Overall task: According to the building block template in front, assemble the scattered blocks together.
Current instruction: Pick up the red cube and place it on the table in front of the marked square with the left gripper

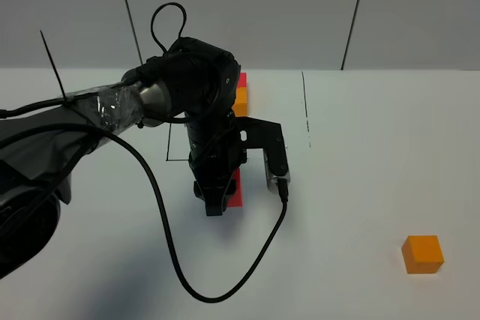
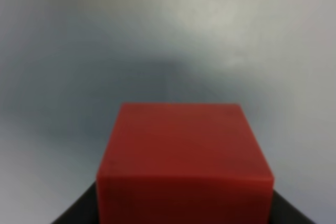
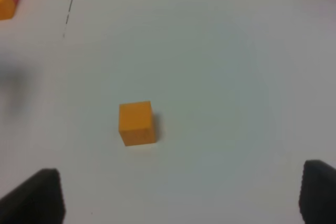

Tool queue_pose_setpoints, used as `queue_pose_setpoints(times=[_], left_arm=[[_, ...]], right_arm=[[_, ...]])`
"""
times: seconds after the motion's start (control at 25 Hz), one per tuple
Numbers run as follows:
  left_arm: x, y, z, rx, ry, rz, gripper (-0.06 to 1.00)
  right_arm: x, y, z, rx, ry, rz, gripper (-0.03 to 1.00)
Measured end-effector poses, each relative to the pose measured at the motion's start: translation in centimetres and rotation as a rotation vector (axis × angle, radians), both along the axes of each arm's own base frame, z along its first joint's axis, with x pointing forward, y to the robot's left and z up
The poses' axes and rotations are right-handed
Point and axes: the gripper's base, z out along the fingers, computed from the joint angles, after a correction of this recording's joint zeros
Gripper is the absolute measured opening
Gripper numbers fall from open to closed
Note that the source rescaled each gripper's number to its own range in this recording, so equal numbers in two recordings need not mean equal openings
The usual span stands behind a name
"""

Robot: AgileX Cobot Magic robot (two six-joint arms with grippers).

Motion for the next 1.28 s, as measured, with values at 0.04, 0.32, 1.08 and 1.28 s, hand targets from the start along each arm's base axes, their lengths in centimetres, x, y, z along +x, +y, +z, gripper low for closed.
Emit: queue_pose_setpoints(times=[0.04,0.32,1.08,1.28], left_arm=[[0.0,-0.1,-0.1,0.005,0.000,0.000,0.00],[-0.4,-1.1,-0.2,-0.002,-0.035,-0.019,0.00],[-0.9,-2.6,-4.4,0.078,-0.019,-0.054,0.00],[-0.8,-2.6,-5.1,0.080,-0.019,-0.034,0.00]], right_arm=[[0.0,0.0,0.0,0.000,0.000,0.000,0.79],[0.0,0.0,0.0,0.000,0.000,0.000,0.79],[0.0,0.0,0.0,0.000,0.000,0.000,0.79],[0.0,0.0,0.0,0.000,0.000,0.000,0.79]])
